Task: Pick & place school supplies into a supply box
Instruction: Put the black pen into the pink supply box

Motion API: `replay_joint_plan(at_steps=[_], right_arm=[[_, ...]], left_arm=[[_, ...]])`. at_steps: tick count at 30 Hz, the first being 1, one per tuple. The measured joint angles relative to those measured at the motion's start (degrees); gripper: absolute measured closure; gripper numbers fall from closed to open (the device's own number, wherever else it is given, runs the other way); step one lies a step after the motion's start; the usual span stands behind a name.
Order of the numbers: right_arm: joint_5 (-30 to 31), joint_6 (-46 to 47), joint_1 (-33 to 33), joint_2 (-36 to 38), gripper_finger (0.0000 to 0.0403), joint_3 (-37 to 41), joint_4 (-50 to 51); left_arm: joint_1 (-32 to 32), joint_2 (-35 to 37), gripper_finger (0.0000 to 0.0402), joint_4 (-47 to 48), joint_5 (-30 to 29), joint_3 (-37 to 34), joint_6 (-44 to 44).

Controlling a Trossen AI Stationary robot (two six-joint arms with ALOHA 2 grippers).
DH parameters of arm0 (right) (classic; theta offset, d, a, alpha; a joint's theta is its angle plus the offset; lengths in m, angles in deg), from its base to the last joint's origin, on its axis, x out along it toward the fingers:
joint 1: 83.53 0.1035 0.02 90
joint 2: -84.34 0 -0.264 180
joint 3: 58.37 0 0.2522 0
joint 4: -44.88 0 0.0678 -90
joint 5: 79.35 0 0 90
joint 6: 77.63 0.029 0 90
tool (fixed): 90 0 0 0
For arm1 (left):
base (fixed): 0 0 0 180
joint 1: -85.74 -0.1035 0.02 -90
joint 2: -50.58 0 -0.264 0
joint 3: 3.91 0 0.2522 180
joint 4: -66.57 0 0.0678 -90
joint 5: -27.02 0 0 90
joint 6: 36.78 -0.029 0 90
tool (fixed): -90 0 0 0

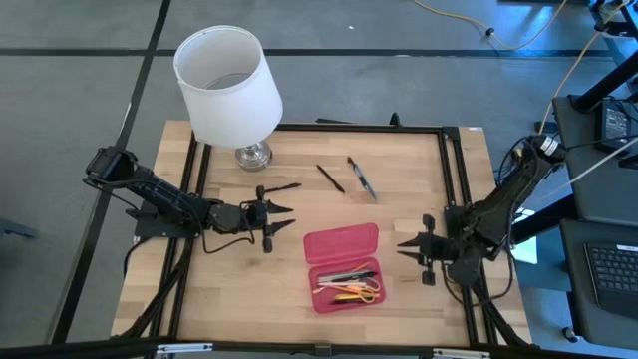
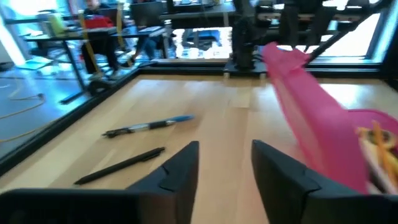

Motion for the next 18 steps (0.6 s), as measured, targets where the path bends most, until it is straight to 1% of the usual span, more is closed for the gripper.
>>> replay_joint_plan(at_steps=[5,8,10,14,18], right_arm=[[1.74,1.9,0.0,4.26,0.0323,4.54,-0.39],[1.86,1.86,-0.01,7.69,0.0323,7.0,-0.74],[1.96,1.84,-0.03,9.82,0.0323,8.75,-1.58],[1.92,1.63,-0.03,13.47,0.0323,12.43,-6.24],[1.92,1.52,-0.03,15.54,0.0323,15.71,-9.79]], left_arm=[[0.0,0.0,0.0205,0.47,-4.74,0.0,0.07],[0.0,0.0,0.0183,0.55,-4.21,0.0,0.14],[-0.03,0.0,0.0175,0.57,-3.41,0.02,0.14],[-1.31,0.0,0.0172,2.19,-4.11,0.02,0.39],[-5.83,0.0,0.0181,6.56,-1.16,0.0,2.93]])
